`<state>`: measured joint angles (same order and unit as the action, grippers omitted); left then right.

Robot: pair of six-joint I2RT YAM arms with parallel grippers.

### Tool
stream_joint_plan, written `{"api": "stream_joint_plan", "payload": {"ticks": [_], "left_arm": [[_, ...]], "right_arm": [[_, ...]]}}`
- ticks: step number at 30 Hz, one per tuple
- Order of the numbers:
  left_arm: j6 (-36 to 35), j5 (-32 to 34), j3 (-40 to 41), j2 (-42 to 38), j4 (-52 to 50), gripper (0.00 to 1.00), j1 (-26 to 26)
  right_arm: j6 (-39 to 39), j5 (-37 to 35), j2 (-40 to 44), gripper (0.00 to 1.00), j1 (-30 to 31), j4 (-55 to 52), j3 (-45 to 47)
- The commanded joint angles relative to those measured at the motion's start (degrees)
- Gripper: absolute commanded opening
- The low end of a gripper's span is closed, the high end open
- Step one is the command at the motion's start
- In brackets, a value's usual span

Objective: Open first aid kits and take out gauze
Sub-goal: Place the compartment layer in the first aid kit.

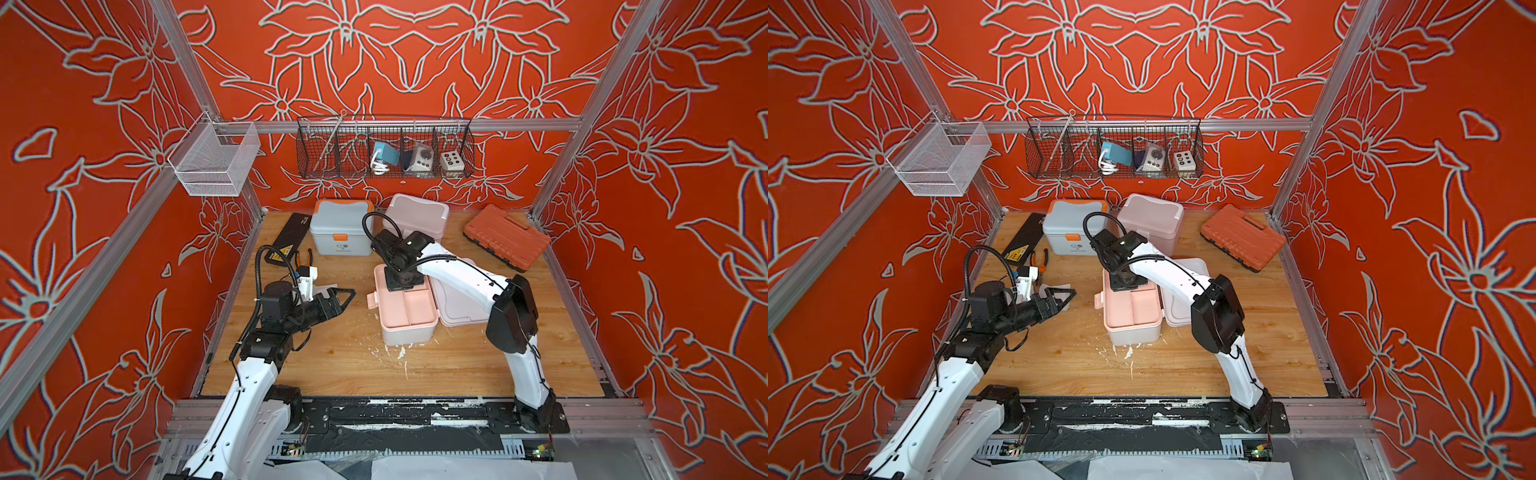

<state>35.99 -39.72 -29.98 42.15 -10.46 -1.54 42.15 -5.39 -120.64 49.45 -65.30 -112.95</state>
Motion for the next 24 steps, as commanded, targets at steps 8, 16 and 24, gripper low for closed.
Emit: {"api": "stream_joint_plan", "payload": {"ticks": [8,16,24], "left_arm": [[-0.12,-1.2,-0.66,-0.4,0.0,0.98,0.31],[0.65,-2.76,-2.66,-1.99,-1.49,0.98,0.14],[1.78,-3.78,-5.81,-3.94,-3.38,0.98,-0.97]], "right_arm": [[0.4,2.43,1.72,0.36,-0.1,-1.38,0.71],[-1.78,1.42,9.26,0.87,-0.09,-1.41,1.04],[-8.86,-0.2,20.11,0.98,-0.14,-0.19,6.49]]}}
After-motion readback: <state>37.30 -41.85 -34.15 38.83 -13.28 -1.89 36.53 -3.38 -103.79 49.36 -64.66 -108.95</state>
